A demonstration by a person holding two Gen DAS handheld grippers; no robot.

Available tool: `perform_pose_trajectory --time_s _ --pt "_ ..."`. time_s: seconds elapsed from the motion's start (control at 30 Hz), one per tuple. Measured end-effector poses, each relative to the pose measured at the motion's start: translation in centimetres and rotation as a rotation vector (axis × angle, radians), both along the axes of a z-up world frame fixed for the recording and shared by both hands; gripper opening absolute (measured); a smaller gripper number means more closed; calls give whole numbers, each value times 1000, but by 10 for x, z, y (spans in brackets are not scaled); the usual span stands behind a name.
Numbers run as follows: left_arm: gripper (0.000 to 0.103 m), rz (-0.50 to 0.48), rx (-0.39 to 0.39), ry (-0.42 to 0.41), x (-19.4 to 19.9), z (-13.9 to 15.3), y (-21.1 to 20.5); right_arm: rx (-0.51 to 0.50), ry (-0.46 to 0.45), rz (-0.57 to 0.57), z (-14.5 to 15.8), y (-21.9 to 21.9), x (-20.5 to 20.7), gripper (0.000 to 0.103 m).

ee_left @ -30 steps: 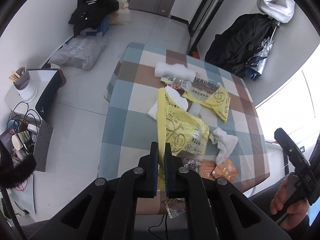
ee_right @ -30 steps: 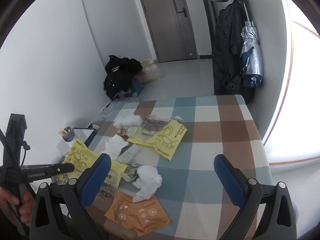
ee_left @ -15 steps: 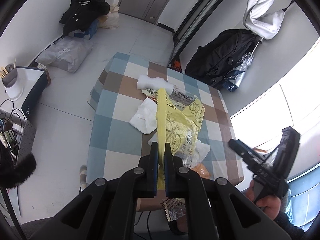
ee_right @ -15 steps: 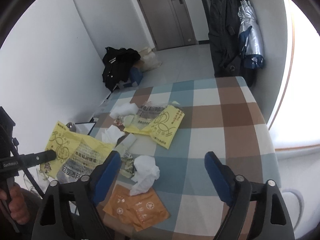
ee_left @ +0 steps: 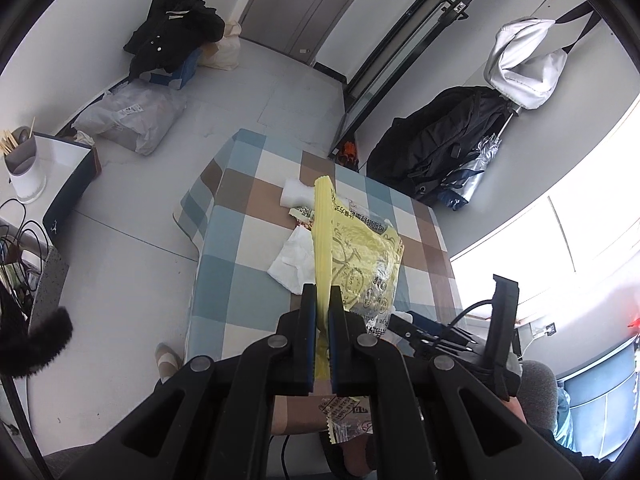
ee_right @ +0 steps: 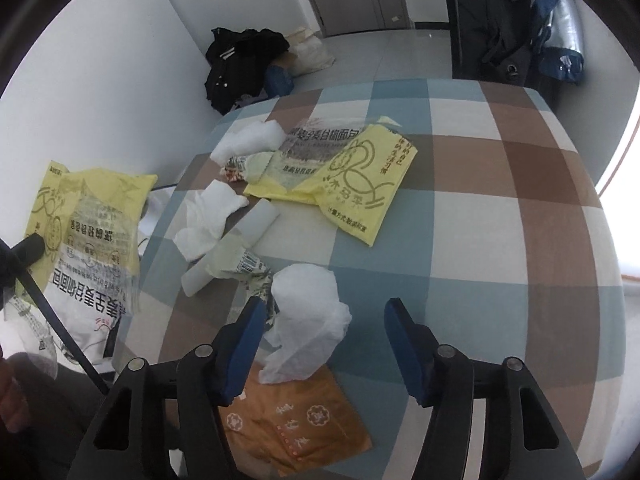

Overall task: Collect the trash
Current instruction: 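Lift the yellow bag with the left gripper while the right gripper grasps a white tissue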

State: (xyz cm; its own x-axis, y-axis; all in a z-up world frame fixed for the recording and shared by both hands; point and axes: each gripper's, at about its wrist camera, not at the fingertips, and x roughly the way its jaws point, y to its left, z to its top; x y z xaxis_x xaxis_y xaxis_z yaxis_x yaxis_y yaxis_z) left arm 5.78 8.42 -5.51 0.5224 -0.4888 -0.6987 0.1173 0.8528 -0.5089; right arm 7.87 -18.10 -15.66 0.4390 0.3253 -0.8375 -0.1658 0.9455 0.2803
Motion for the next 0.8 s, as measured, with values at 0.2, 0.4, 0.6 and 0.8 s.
perform_pose_trajectory --time_s 0.2,0.4,0.6,0.8 --pt "1 5 1 6 2 -1 2 -12 24 8 -5 1 3 20" --pt "1 12 23 0 -1 0 0 22 -1 -23 4 -11 -2 15" --pt "1 35 61 -20 -6 3 1 51 -57 -36 23 -24 -13 14" --pt "1 80 108 -55 -13 16 6 76 -115 -41 43 -36 -29 14"
